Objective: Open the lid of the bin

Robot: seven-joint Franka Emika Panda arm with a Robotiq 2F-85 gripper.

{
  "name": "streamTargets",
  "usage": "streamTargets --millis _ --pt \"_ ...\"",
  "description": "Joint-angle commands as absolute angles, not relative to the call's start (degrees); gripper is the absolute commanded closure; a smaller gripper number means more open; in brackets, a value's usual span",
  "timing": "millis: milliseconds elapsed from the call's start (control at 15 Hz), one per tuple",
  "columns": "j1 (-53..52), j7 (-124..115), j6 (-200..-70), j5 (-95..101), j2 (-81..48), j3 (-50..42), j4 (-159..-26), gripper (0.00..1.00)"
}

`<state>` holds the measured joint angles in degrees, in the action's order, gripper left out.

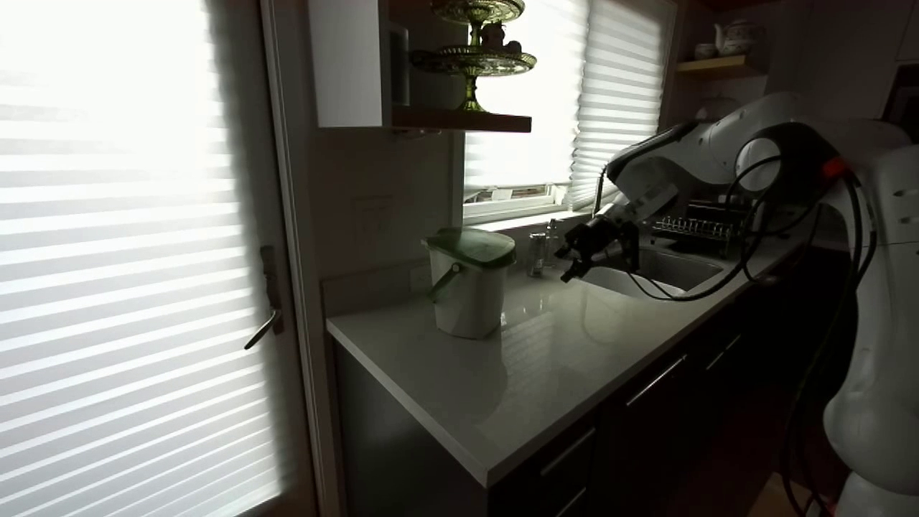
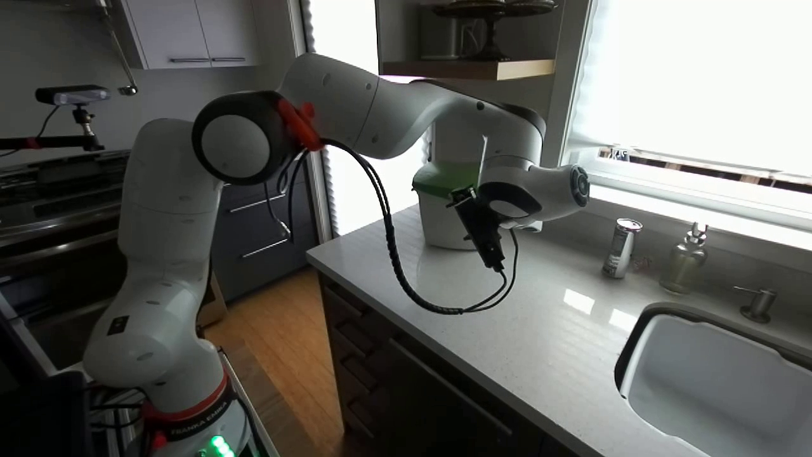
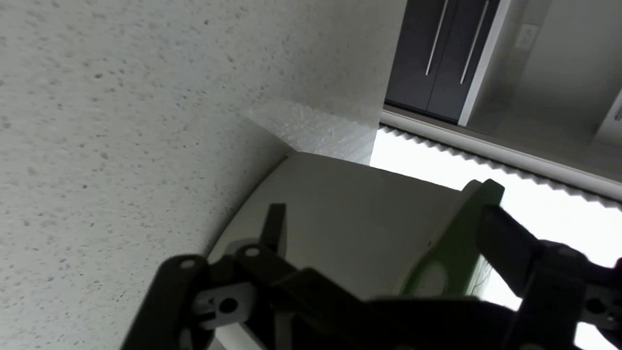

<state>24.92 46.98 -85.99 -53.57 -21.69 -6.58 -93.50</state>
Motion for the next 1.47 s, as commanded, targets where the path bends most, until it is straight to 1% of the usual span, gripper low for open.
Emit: streamTargets --millis 0,133,533,1000,1400 --pt "21.73 40.60 -92.61 -60.85 -20.73 -7.84 -97.42 0.00" --pt "21.67 42.43 -89.60 -58.98 -22.02 -8.10 -95.01 0.00" --pt "21.01 40.92 -89.65 -59.41 -22.27 -8.20 -95.04 0.00" --pt "17.87 34.42 -97.43 -68.22 -22.04 -7.24 -96.11 0.00" --pt "16.46 30.13 -97.31 -77.33 -22.66 -6.68 -96.69 0.00"
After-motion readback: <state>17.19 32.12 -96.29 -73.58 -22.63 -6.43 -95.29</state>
